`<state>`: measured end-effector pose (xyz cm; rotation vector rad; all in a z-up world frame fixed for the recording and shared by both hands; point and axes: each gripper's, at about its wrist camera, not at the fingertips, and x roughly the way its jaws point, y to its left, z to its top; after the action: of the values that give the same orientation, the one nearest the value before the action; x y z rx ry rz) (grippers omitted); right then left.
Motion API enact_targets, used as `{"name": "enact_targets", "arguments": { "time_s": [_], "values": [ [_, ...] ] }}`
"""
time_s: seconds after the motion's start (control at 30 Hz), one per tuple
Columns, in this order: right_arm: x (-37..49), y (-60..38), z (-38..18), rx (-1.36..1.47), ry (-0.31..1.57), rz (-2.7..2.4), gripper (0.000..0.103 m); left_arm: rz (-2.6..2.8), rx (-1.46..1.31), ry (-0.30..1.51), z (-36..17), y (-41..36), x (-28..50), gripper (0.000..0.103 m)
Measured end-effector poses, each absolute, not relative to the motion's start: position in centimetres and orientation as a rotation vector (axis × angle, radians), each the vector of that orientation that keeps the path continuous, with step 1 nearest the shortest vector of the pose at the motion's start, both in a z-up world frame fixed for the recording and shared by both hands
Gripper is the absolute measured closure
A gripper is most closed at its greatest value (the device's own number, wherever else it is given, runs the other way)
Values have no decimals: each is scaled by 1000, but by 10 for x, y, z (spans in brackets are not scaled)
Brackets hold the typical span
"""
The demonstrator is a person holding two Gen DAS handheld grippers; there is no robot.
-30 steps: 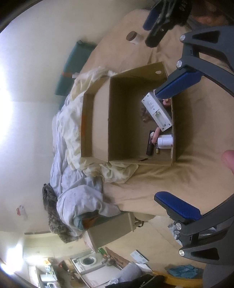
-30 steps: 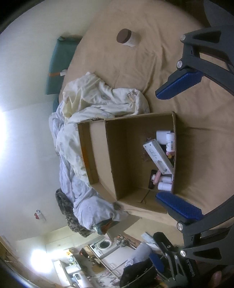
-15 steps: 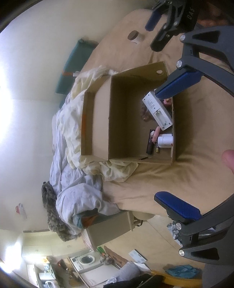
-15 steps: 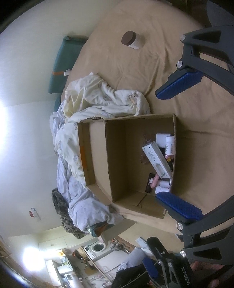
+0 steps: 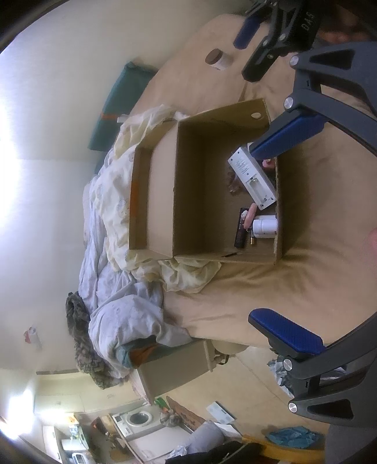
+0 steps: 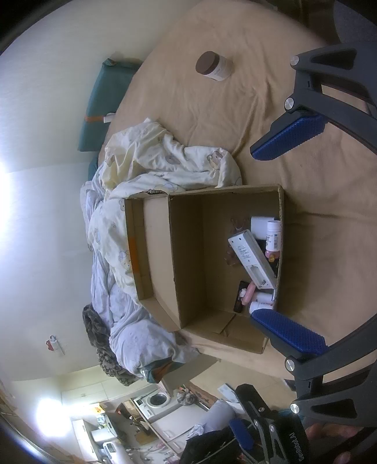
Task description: Organize rigid objects
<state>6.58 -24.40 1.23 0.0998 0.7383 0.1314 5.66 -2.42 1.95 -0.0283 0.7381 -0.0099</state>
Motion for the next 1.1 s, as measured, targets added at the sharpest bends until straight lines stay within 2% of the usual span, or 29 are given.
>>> {"name": "enact_targets", "arguments": {
  "time_s": [1.1],
  "values": [
    [66, -244, 12, 96, 741, 129, 0, 15, -44, 760, 17, -17, 62, 1]
  ]
}}
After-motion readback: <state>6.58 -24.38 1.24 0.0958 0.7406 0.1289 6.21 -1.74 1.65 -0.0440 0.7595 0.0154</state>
